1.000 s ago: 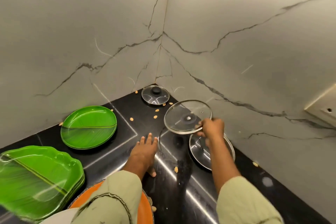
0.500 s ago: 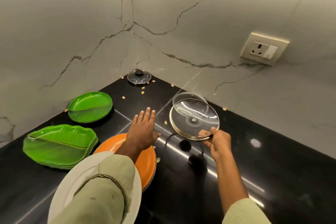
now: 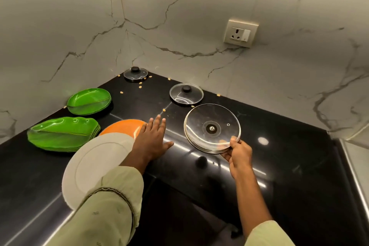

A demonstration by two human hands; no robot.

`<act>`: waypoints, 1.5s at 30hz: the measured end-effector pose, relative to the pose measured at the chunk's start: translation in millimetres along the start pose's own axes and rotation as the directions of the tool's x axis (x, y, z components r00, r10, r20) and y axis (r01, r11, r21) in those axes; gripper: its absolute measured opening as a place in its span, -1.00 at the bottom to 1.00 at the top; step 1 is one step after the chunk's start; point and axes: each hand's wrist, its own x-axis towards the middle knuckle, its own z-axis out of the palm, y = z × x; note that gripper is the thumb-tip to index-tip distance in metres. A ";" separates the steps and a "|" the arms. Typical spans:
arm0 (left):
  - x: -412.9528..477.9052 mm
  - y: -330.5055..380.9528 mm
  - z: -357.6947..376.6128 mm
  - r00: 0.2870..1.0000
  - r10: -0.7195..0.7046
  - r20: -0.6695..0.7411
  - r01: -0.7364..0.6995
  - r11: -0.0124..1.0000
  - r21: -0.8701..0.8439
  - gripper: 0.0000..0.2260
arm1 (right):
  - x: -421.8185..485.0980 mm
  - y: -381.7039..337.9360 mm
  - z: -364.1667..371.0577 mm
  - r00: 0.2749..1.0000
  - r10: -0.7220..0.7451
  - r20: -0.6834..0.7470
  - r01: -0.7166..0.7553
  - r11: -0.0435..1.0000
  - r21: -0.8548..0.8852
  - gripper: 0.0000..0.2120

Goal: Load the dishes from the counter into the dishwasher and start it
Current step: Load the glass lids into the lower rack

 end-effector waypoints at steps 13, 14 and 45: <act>-212.8 112.7 26.0 0.999 -0.021 0.036 0.021 1.000 -0.010 -0.23 | -133.3 30.9 -172.6 0.999 0.012 -0.031 -0.007 0.989 0.151 -0.81; -228.0 115.9 25.9 0.999 -0.025 0.042 0.026 1.000 -0.015 -0.24 | -144.5 35.5 -181.8 0.999 0.018 -0.033 -0.013 0.989 0.149 -0.81; -601.8 331.6 132.4 0.902 0.292 0.317 -0.304 0.953 -0.013 -0.26 | -474.5 150.6 -568.2 0.927 0.109 -0.358 -0.078 0.992 0.100 -0.94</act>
